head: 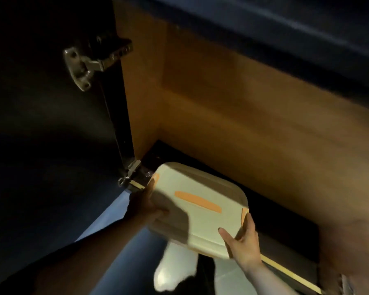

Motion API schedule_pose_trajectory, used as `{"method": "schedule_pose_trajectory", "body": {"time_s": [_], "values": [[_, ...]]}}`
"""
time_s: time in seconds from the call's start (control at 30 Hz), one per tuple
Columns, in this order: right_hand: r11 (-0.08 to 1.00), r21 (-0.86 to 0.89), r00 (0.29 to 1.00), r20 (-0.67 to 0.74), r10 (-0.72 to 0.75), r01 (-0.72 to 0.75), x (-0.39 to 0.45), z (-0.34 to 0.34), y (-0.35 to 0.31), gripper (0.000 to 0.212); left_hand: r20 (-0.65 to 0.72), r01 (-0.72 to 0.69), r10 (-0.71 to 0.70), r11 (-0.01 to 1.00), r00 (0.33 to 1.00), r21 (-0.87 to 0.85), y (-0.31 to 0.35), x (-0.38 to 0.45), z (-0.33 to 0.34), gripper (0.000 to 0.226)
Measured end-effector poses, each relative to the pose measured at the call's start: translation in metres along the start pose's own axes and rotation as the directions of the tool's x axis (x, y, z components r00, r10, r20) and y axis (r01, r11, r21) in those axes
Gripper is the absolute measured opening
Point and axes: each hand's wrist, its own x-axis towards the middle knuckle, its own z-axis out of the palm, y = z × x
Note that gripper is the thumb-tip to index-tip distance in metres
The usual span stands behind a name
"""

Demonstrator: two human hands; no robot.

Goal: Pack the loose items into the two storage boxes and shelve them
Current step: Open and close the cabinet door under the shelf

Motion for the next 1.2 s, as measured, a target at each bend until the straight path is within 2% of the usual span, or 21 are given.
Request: {"method": "schedule_pose_trajectory", "body": {"time_s": [0.03,0.07,0.17,0.27,0.37,0.4,0.47,0.53,0.6,0.67,0.8,0.87,0.97,1.1,1.17,1.2], "values": [[1.000,0.019,1.000,0.011,0.002,-0.002,0.014,0.006,0.004,0.112,-0.028,-0.003,0.004,0.998,1.000,0.061,-0.005,0.020,0.008,0.094],[1.000,0.030,1.000,0.031,0.000,0.000,0.027,0.012,0.008,0.112,-0.028,-0.012,0.014,0.997,0.999,0.081,-0.010,0.038,0.015,0.103],[0.998,0.024,0.991,0.117,-0.058,0.056,0.056,0.034,0.018,0.104,-0.002,-0.003,0.003,0.993,1.000,0.119,-0.028,0.080,0.032,0.097],[1.000,-0.017,0.995,0.101,-0.023,0.025,0.074,0.048,0.025,0.101,0.004,-0.028,0.028,0.968,1.000,0.249,-0.042,0.111,0.037,0.101],[0.962,-0.272,0.999,0.037,-0.005,0.015,0.080,0.051,0.016,0.086,-0.048,0.014,0.004,0.927,0.999,0.374,-0.038,0.115,0.042,0.090],[0.905,-0.424,0.999,0.027,-0.035,0.043,0.076,0.052,0.012,0.079,-0.098,-0.012,0.062,0.893,0.993,0.450,-0.034,0.109,0.046,0.080],[0.696,-0.693,0.981,0.096,-0.169,0.188,0.064,0.066,0.004,0.067,-0.112,-0.201,0.325,0.784,0.939,0.587,-0.034,0.087,0.062,0.056],[0.588,-0.746,0.950,0.231,-0.212,0.313,0.051,0.081,0.005,0.064,-0.014,-0.395,0.522,0.662,0.853,0.637,-0.040,0.064,0.077,0.045],[0.517,-0.786,0.940,0.293,-0.172,0.340,0.047,0.088,0.006,0.063,0.045,-0.459,0.593,0.570,0.804,0.682,-0.045,0.057,0.080,0.049],[0.492,-0.804,0.942,0.300,-0.151,0.335,0.050,0.090,0.001,0.060,0.090,-0.418,0.533,0.537,0.841,0.733,-0.039,0.064,0.072,0.055],[0.524,-0.790,0.941,0.331,-0.072,0.318,0.052,0.086,-0.026,0.059,0.161,-0.303,0.272,0.636,0.949,0.709,-0.018,0.070,0.068,0.054],[0.528,-0.785,0.932,0.359,-0.040,0.325,0.042,0.077,-0.040,0.060,0.179,-0.253,0.180,0.635,0.967,0.729,-0.013,0.060,0.070,0.054],[0.589,-0.740,0.934,0.350,-0.074,0.324,0.006,0.047,-0.057,0.060,0.133,-0.229,0.191,0.673,0.972,0.704,0.003,0.013,0.053,0.056],[0.586,-0.741,0.937,0.336,-0.100,0.328,-0.075,-0.015,-0.095,0.065,0.095,-0.216,0.208,0.704,0.974,0.677,0.055,-0.079,-0.011,0.080],[0.562,-0.758,0.936,0.340,-0.092,0.331,-0.117,-0.053,-0.123,0.066,0.086,-0.223,0.223,0.714,0.971,0.664,0.100,-0.116,-0.040,0.073],[0.557,-0.763,0.936,0.342,-0.085,0.329,-0.140,-0.070,-0.138,0.066,0.081,-0.239,0.242,0.751,0.967,0.615,0.122,-0.134,-0.053,0.059]]}}
